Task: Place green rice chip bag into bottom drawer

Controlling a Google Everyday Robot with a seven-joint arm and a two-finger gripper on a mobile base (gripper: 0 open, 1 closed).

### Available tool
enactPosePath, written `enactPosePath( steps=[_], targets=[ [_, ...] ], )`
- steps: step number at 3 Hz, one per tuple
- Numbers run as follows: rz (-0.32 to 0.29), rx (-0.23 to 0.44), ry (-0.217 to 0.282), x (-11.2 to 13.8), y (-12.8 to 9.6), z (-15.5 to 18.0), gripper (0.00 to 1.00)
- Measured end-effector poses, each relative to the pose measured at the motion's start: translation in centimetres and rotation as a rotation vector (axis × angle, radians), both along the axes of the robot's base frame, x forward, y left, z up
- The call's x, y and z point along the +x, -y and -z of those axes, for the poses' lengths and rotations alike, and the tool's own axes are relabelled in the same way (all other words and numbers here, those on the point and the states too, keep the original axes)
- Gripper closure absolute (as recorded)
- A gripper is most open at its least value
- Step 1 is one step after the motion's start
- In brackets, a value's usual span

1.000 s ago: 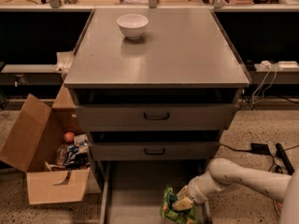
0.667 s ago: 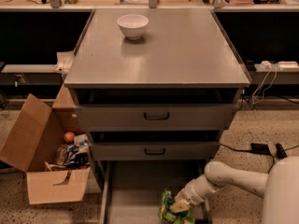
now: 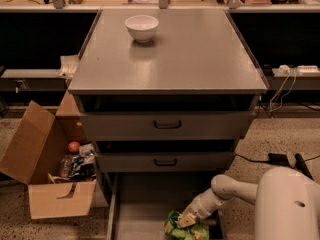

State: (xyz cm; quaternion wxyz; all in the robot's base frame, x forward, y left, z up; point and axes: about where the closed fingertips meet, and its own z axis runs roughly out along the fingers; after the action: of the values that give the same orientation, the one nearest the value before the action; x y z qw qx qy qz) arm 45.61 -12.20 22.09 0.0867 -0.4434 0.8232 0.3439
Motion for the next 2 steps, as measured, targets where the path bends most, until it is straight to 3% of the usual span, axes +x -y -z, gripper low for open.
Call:
enactPosePath(
  steps=[1, 2],
  targets=[
    [0.006, 0.002, -0.001, 0.36, -0.04, 0.48, 0.84],
    [0.006, 0.002, -0.001, 0.36, -0.04, 0.48, 0.61]
  ],
)
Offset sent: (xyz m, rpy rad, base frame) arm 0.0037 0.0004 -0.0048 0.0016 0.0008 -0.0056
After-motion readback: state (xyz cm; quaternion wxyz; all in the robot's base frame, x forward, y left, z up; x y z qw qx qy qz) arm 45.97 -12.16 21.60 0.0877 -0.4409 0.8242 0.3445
